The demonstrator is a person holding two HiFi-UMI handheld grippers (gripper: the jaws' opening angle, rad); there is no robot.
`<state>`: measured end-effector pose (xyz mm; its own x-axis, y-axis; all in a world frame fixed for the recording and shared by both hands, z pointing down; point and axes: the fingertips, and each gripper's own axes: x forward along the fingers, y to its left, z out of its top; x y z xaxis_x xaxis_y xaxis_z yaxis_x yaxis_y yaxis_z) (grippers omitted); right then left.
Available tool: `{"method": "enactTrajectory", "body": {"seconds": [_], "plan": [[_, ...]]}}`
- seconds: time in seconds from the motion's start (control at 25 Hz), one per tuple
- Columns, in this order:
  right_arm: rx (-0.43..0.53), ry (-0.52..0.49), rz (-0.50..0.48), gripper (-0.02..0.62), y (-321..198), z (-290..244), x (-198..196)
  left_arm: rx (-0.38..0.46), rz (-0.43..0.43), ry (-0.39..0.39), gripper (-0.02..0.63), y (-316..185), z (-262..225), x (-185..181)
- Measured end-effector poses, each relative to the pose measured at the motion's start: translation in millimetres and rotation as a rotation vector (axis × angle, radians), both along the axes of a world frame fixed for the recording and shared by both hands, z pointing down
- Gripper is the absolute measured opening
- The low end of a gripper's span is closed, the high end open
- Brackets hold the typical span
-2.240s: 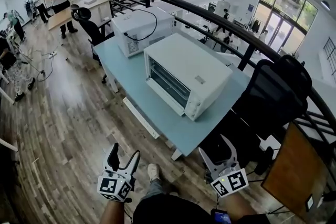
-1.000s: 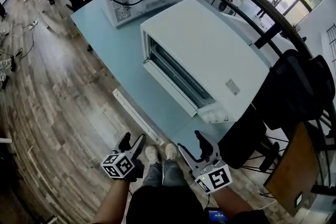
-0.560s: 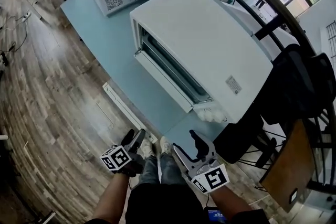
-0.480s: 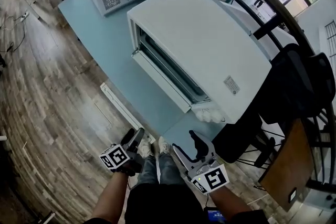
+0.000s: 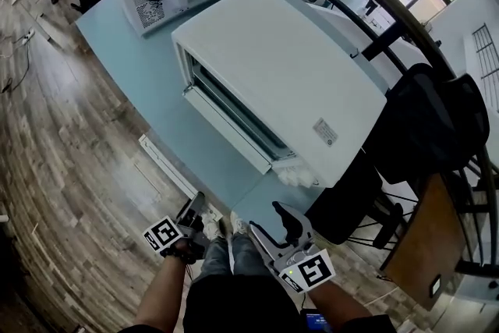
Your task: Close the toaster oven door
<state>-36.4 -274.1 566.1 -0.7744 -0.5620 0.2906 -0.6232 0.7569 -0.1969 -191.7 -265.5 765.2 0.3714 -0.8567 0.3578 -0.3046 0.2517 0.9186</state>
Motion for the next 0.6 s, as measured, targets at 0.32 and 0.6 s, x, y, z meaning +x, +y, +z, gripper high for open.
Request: {"method": "enactTrajectory", "body": {"seconds": [0.32, 0.6], "plan": [[0.010, -0.026, -0.028, 0.250, 1, -13, -14, 0.023, -0.008, 0.015, 0.239, 7, -41, -1], [-0.024, -0.049, -0.108, 0.238, 6, -11, -34, 0.058, -0.020, -0.006, 0.252, 3, -85, -2]]}}
